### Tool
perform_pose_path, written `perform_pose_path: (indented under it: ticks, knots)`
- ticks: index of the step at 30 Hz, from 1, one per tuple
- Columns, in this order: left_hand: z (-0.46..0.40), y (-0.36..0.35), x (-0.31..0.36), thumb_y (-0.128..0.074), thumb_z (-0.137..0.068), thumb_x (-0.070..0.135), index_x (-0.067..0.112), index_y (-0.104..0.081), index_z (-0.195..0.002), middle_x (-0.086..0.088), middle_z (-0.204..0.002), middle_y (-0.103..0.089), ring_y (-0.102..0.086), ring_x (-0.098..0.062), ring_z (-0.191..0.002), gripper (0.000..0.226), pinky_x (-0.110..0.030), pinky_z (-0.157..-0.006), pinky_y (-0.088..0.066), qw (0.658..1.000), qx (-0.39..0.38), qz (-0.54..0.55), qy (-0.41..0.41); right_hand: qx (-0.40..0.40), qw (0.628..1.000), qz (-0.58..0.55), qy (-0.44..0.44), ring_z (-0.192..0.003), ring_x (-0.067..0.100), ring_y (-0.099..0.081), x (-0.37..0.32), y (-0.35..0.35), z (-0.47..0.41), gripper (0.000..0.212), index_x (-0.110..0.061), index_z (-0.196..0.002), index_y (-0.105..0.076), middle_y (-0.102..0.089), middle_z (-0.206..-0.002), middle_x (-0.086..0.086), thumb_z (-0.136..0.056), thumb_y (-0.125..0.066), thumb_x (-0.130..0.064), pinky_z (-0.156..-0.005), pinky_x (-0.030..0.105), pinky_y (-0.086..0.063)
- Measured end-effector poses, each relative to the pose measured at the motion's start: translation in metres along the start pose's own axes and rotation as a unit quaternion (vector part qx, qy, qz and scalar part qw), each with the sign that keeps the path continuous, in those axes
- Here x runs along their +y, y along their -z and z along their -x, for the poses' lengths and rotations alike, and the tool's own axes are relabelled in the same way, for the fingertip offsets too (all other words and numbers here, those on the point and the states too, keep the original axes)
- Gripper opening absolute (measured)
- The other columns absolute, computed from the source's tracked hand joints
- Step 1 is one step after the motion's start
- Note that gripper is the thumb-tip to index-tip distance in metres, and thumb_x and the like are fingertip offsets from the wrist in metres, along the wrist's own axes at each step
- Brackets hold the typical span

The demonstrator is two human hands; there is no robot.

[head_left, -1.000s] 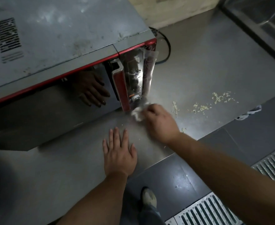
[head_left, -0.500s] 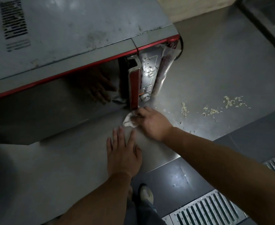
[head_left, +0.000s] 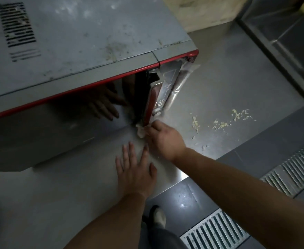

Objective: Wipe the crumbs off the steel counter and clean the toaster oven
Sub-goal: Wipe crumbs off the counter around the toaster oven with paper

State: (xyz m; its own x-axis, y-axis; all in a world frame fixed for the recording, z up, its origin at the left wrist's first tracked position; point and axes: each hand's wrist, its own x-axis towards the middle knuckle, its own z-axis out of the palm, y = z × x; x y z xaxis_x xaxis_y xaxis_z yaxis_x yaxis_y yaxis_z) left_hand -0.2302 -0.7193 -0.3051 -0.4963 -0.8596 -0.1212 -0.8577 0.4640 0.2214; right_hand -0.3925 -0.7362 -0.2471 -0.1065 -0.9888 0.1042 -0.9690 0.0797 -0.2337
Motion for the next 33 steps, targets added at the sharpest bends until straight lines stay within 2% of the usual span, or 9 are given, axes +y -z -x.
perform_pose_path:
  ticks: [3,7,12,14,16,20,25,29,33]
  knots:
    - [0.001,-0.001,-0.002,-0.048,-0.083,0.051,0.034,-0.047,-0.143,-0.013,-0.162,-0.021,-0.009,-0.03,-0.151,0.062,-0.056,-0.118,-0.013,1.0,0.007,0.0,-0.012,-0.032,0.999,-0.019,-0.024,-0.074,0.033,-0.059,-0.01,-0.019,0.002,0.022,-0.013,-0.102,-0.069,-0.056,-0.092,0.009,-0.084,-0.064,-0.025,-0.054,0.036,-0.051]
    - [0.002,-0.001,0.0,-0.045,-0.083,0.049,0.036,-0.043,-0.147,-0.015,-0.161,-0.024,-0.013,-0.031,-0.151,0.065,-0.056,-0.118,-0.014,0.999,0.025,0.024,-0.007,-0.028,0.994,-0.01,-0.106,-0.065,0.036,-0.059,0.019,-0.019,0.015,0.027,-0.015,-0.11,-0.064,-0.053,-0.092,0.01,-0.087,-0.061,-0.028,-0.051,0.039,-0.051]
    - [0.004,0.003,0.002,-0.046,-0.083,0.047,0.028,-0.038,-0.149,-0.016,-0.162,-0.021,-0.009,-0.03,-0.151,0.07,-0.055,-0.119,-0.011,1.0,0.019,0.017,-0.001,-0.017,0.975,0.019,-0.221,-0.063,0.04,-0.059,0.054,0.001,0.026,0.021,-0.009,-0.103,-0.063,-0.053,-0.094,0.014,-0.087,-0.062,-0.023,-0.052,0.038,-0.047]
    - [0.004,0.003,0.002,-0.047,-0.082,0.047,0.026,-0.037,-0.151,-0.015,-0.162,-0.02,-0.009,-0.03,-0.152,0.072,-0.055,-0.119,-0.011,1.0,0.02,0.012,0.001,0.01,0.979,0.004,-0.202,-0.063,0.039,-0.058,0.051,0.004,0.027,0.018,-0.01,-0.098,-0.064,-0.054,-0.091,0.012,-0.085,-0.065,-0.022,-0.051,0.036,-0.045]
    - [0.003,0.003,0.003,-0.049,-0.081,0.047,0.026,-0.037,-0.151,-0.014,-0.162,-0.021,-0.01,-0.03,-0.151,0.074,-0.055,-0.119,-0.012,1.0,0.017,0.005,0.006,0.047,0.989,-0.041,-0.138,-0.067,0.035,-0.059,0.036,0.001,0.029,0.018,-0.014,-0.099,-0.066,-0.055,-0.092,0.009,-0.085,-0.067,-0.023,-0.054,0.035,-0.047]
    - [0.005,0.001,0.004,-0.05,-0.082,0.044,0.024,-0.047,-0.144,-0.014,-0.16,-0.026,-0.014,-0.031,-0.151,0.065,-0.055,-0.118,-0.014,0.999,0.027,-0.006,0.016,0.019,0.995,-0.103,0.0,-0.077,0.028,-0.059,0.001,-0.021,0.028,0.026,-0.02,-0.113,-0.068,-0.055,-0.096,0.005,-0.091,-0.058,-0.031,-0.062,0.036,-0.051]
    - [0.006,0.0,0.005,-0.049,-0.084,0.04,0.024,-0.047,-0.143,-0.016,-0.158,-0.031,-0.019,-0.033,-0.149,0.062,-0.056,-0.116,-0.018,0.998,0.041,-0.024,0.035,0.01,0.998,-0.063,0.029,-0.072,0.03,-0.055,0.011,-0.03,0.029,0.022,-0.018,-0.101,-0.072,-0.054,-0.089,0.008,-0.087,-0.059,-0.028,-0.055,0.035,-0.047]
    - [0.004,0.002,0.008,-0.04,-0.085,0.043,0.027,-0.042,-0.148,-0.014,-0.159,-0.029,-0.017,-0.032,-0.149,0.065,-0.055,-0.117,-0.018,0.997,0.024,-0.038,0.06,-0.011,0.996,-0.033,-0.079,-0.063,0.035,-0.057,0.054,-0.008,0.029,0.012,-0.011,-0.091,-0.064,-0.052,-0.087,0.011,-0.082,-0.06,-0.018,-0.048,0.036,-0.046]
    - [0.0,0.002,0.011,-0.029,-0.087,0.045,0.024,-0.035,-0.152,-0.012,-0.162,-0.021,-0.01,-0.031,-0.151,0.069,-0.055,-0.118,-0.014,0.995,-0.003,-0.072,0.066,-0.051,0.977,-0.019,-0.205,-0.073,0.039,-0.06,0.094,0.016,0.024,0.018,-0.009,-0.101,-0.06,-0.051,-0.1,0.012,-0.084,-0.059,-0.014,-0.057,0.035,-0.035]
